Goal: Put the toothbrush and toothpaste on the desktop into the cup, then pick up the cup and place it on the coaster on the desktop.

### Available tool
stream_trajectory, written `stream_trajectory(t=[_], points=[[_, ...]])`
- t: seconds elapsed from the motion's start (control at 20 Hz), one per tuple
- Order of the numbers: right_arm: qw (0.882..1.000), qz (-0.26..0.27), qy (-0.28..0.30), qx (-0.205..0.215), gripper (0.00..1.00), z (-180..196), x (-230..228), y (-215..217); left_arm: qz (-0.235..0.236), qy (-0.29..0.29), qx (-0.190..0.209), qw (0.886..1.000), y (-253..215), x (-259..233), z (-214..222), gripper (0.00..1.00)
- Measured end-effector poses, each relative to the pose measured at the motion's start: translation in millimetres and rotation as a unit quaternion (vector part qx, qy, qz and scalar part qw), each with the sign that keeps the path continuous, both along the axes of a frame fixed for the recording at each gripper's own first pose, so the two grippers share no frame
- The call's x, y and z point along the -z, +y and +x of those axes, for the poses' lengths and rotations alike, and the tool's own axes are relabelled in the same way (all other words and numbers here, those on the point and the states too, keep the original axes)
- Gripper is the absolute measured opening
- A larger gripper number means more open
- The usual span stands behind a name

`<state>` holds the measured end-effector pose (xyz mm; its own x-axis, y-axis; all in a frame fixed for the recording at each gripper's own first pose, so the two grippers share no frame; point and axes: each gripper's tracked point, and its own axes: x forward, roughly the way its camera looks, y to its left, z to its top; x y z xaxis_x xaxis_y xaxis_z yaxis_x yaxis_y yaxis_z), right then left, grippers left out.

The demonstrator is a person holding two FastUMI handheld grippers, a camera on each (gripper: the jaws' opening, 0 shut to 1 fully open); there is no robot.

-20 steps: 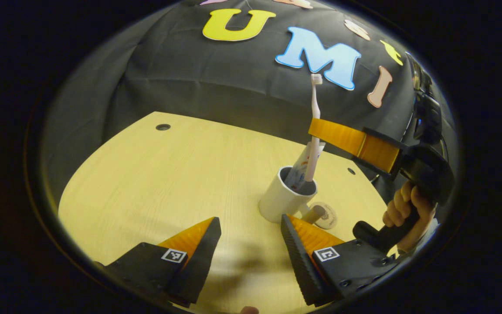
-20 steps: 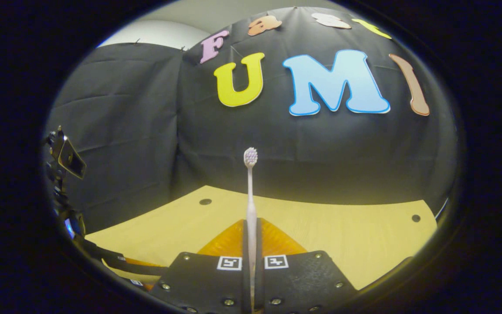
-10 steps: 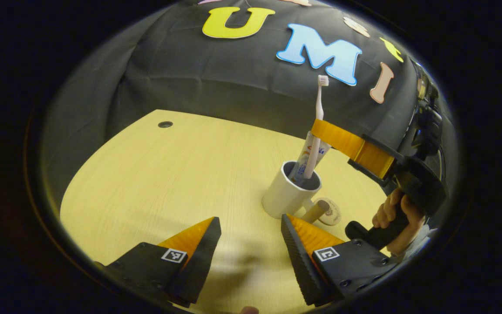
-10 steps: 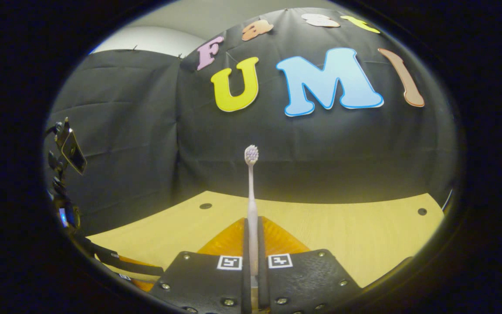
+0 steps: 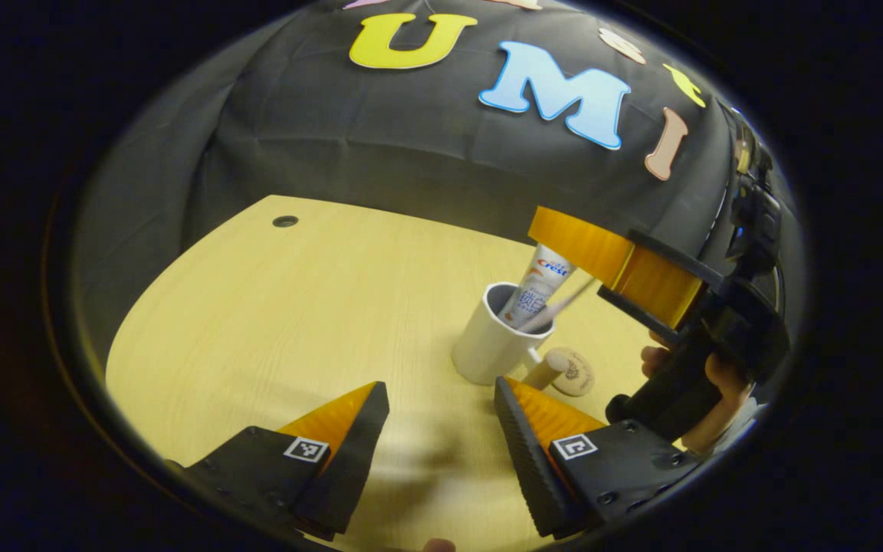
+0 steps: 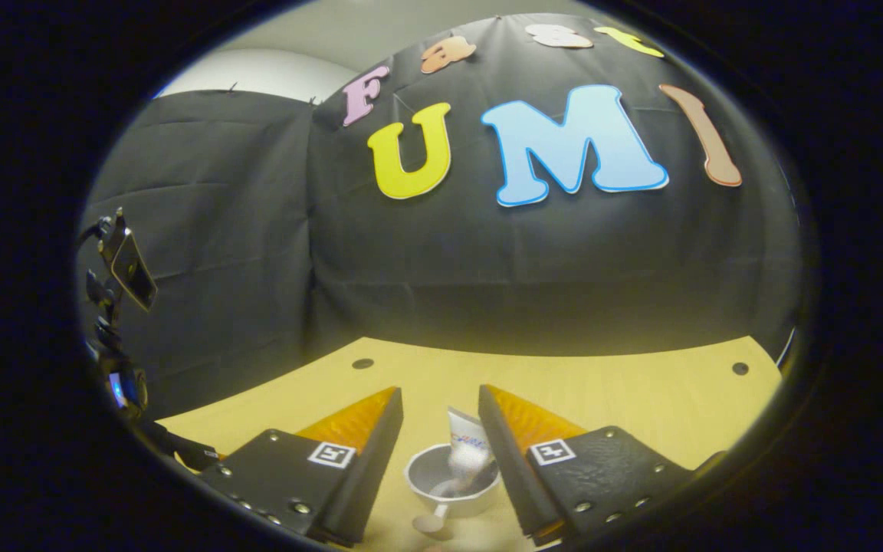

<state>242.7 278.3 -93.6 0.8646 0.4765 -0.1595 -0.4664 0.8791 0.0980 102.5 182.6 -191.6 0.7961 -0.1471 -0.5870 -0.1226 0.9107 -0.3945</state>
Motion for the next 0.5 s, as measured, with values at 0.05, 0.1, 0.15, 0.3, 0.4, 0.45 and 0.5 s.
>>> stream_trajectory(t=[0.05, 0.1, 0.15, 0.3, 0.4, 0.45, 0.5], points=[[1.000, -0.003, 0.002, 0.003, 0.75, -0.5, 1.8, -1.6, 0.001, -0.001, 0.001, 1.000, 0.3, -0.7, 0.8, 0.92], [1.000, -0.002, 0.004, 0.003, 0.77, -2.0, 0.0, -2.3, 0.003, -0.002, 0.002, 1.000, 0.2, -1.1, 1.3, 0.91], [1.000, -0.001, 0.006, 0.005, 0.81, -2.3, -1.8, -3.6, 0.004, -0.004, 0.003, 1.000, 0.2, -1.5, 2.1, 0.91], [1.000, 0.001, 0.004, 0.011, 0.81, -6.0, -12.4, -13.8, 0.004, -0.009, 0.011, 1.000, -0.9, -3.1, 3.3, 0.91], [1.000, 0.003, -0.001, 0.019, 0.81, -10.2, -23.8, -23.6, 0.003, -0.013, 0.018, 1.000, -2.2, -2.7, 4.4, 0.91], [1.000, 0.003, -0.004, 0.024, 0.81, -13.3, -28.5, -27.7, 0.002, -0.015, 0.020, 1.000, -2.0, -3.1, 5.1, 0.91], [1.000, 0.002, -0.006, 0.029, 0.81, -16.9, -33.1, -33.9, 0.002, -0.016, 0.022, 1.000, -2.4, -2.9, 5.3, 0.91]])
